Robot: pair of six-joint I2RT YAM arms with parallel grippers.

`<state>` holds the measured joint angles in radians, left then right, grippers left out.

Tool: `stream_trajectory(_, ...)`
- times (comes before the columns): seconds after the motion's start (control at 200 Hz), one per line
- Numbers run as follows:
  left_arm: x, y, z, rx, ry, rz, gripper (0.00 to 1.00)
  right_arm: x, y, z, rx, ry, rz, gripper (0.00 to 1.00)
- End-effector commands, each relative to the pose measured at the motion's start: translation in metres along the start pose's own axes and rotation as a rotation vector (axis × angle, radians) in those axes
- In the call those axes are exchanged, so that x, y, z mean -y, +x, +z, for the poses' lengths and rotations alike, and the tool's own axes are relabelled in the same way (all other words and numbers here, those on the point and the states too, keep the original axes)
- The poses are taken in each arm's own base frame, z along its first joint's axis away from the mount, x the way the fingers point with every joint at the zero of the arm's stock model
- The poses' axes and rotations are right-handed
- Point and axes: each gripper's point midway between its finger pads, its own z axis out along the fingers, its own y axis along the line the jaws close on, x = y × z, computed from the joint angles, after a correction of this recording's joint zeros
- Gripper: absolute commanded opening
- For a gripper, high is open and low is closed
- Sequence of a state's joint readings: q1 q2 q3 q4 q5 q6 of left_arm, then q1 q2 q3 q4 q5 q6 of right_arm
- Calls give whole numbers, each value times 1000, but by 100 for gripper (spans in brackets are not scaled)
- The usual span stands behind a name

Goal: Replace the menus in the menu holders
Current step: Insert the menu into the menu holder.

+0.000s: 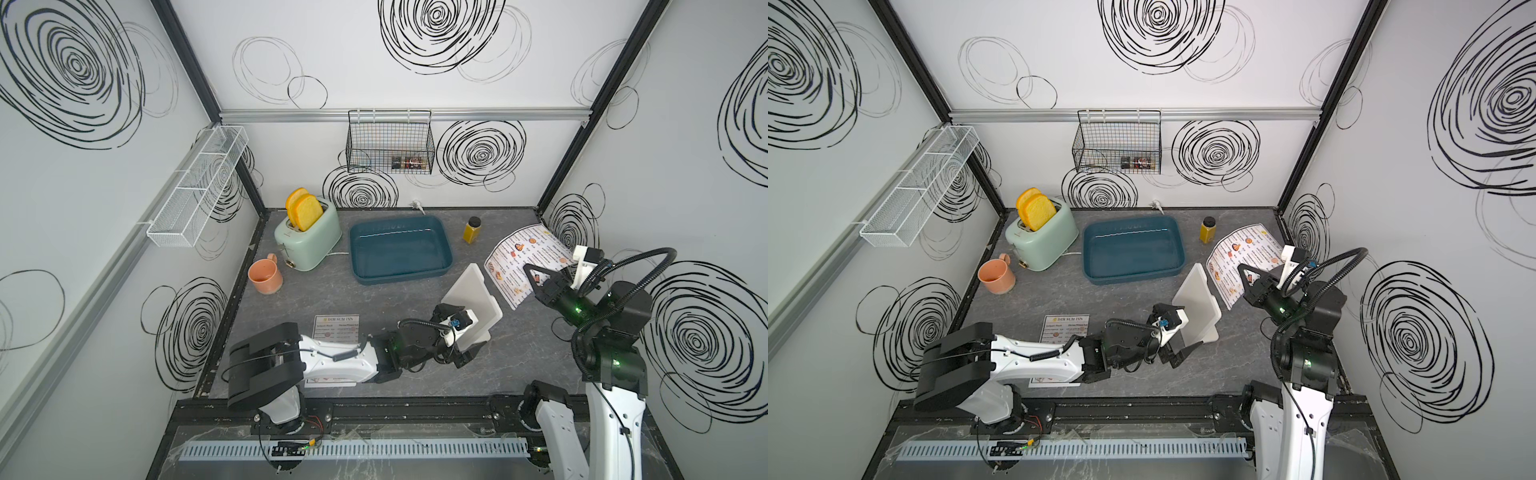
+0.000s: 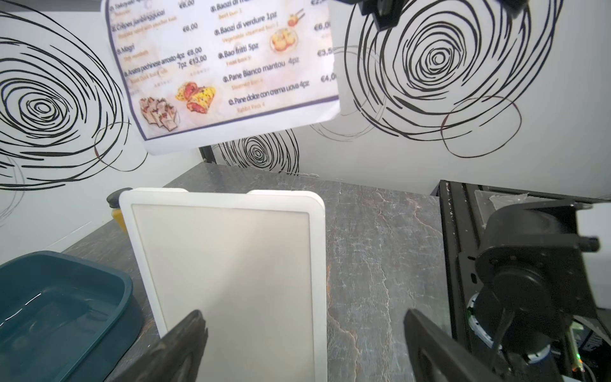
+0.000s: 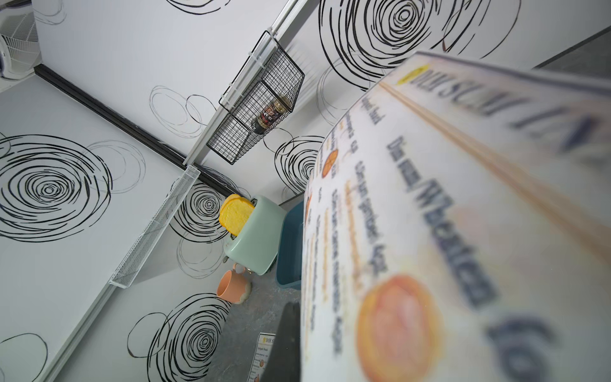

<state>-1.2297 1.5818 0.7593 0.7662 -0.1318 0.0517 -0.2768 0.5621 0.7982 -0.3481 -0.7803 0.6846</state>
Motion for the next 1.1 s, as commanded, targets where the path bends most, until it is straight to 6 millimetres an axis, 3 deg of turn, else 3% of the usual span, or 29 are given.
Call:
stream_trajectory(0.0,-6,-15,-4,63,-21,-30,96,-8,-4,2,12,-54,3,0)
stream_trajectory(0.335,-8,-17,-4,67,-34,-24,96,1,7,8,-14,-82,37,0)
stream_trajectory(0.866,-13,-19,-4,68,-50,-23,96,28,16,12,-18,10,49,0)
stream_trajectory(1.096,-13,-19,-4,70,-51,-22,96,11,10,11,4,-77,33,0)
